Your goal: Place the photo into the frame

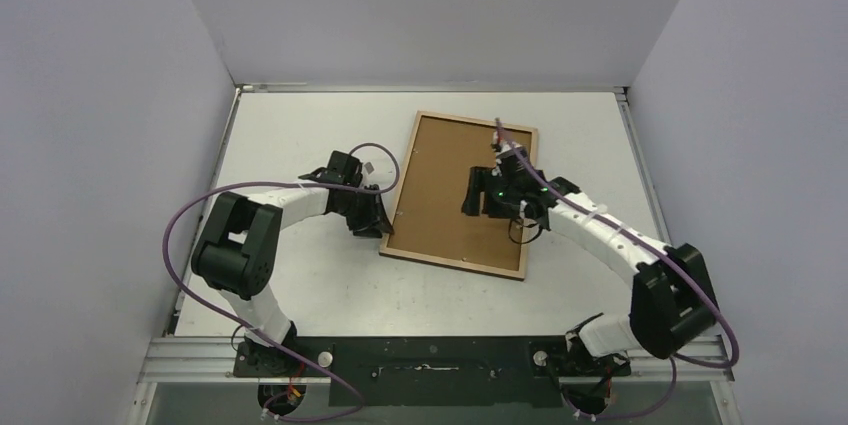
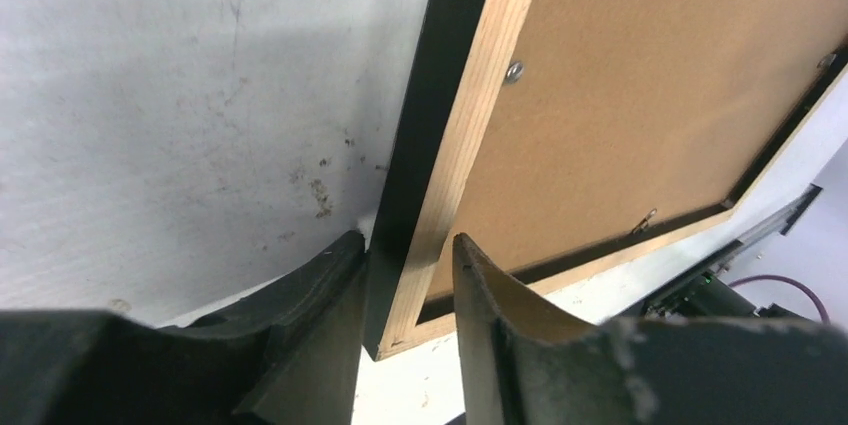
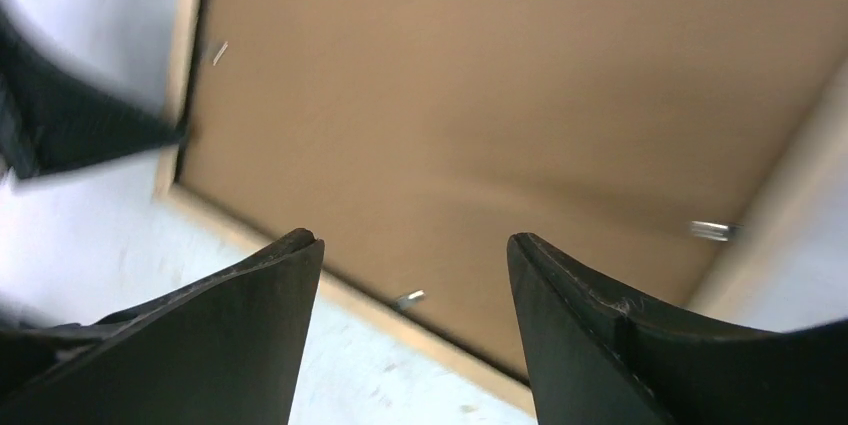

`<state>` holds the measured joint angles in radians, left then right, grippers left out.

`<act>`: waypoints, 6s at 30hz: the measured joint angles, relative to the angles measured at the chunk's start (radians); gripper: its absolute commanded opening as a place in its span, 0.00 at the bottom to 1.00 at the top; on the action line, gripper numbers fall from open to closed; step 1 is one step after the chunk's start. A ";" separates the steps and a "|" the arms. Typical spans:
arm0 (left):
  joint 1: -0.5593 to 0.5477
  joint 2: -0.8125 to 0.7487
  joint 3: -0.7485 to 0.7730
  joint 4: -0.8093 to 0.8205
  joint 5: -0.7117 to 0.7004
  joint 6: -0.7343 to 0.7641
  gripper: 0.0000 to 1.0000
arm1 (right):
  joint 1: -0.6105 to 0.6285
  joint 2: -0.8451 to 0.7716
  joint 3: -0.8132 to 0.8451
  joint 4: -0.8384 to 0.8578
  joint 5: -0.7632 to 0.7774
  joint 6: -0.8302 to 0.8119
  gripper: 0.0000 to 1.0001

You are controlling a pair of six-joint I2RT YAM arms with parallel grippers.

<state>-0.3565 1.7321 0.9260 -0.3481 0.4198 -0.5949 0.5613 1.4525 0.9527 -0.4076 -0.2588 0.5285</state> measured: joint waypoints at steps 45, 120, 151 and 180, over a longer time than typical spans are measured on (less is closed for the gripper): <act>-0.001 -0.412 -0.265 -0.070 -0.343 -0.183 0.71 | 0.126 0.101 -0.105 -0.064 0.195 0.232 0.51; 0.217 -0.175 -0.212 0.144 -0.108 -0.163 0.23 | 0.233 0.664 0.567 -0.125 -0.422 -0.224 0.39; 0.290 -0.107 0.122 0.074 -0.199 0.213 0.74 | 0.111 0.685 0.838 -0.138 0.132 0.307 0.59; 0.201 -0.089 -0.085 0.144 0.052 0.105 0.45 | 0.160 0.785 0.986 -0.303 0.377 0.372 0.62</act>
<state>-0.1555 1.6436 0.8413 -0.2039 0.4721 -0.4904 0.7212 2.2379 1.9388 -0.7109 0.1184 0.9005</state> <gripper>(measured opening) 0.498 0.619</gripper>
